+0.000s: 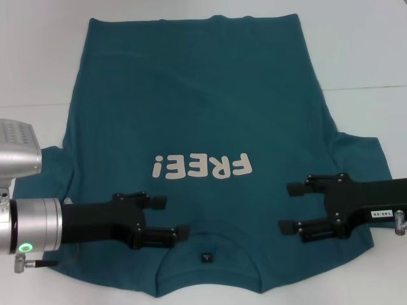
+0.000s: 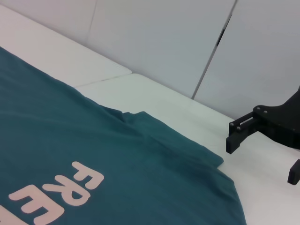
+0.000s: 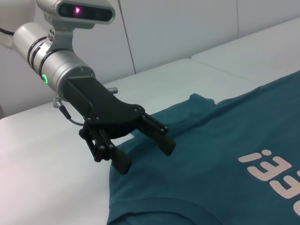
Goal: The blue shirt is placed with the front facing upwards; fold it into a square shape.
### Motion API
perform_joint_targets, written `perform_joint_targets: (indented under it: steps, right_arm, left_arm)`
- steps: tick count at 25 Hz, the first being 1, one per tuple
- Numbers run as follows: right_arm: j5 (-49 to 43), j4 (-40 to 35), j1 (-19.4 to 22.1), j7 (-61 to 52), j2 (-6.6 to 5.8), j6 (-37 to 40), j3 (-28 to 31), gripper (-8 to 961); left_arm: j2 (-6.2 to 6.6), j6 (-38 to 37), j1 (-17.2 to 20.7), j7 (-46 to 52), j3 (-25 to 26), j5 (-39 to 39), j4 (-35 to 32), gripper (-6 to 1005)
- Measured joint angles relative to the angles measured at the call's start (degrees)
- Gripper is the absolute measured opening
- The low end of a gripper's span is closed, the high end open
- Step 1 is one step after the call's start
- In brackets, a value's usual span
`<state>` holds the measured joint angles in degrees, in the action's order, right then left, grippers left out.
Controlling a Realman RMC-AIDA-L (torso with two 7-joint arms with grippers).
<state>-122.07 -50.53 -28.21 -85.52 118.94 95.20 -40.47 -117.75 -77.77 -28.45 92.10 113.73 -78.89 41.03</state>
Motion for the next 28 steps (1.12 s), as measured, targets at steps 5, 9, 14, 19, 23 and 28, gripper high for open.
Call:
perform_joint_targets:
  steps: [5, 9, 14, 19, 23, 28]
  right_arm:
    - [0.0, 0.0, 0.1, 0.0, 0.38, -0.2, 0.1, 913]
    - [0.0, 0.0, 0.1, 0.0, 0.42, -0.4, -0.1, 912]
    - [0.1, 0.1, 0.1, 0.0, 0.51, -0.5, 0.2, 910]
    - [0.3, 0.3, 0.2, 0.0, 0.53, -1.1, 0.3, 908]
    - [0.3, 0.5, 0.3, 0.1, 0.51, -1.5, 0.3, 906]
    - [0.3, 0.5, 0.3, 0.2, 0.49, -1.9, 0.0, 904]
  left_arm:
    - [-0.02, 0.1, 0.0, 0.0, 0.0, 0.1, 0.0, 945]
    - [-0.03, 0.2, 0.2, 0.0, 0.7, 0.3, 0.0, 945]
    - [0.76, 1.6, 1.0, 2.3, 7.0, 3.1, 0.4, 945]
    - [2.86, 2.2, 3.0, 14.3, 18.7, 7.7, 3.3, 944]
    - [4.8, 3.8, 3.9, 24.3, 24.3, 12.0, 4.4, 944]
    - [5.17, 9.9, 4.0, 33.2, 27.8, 17.7, 4.1, 944]
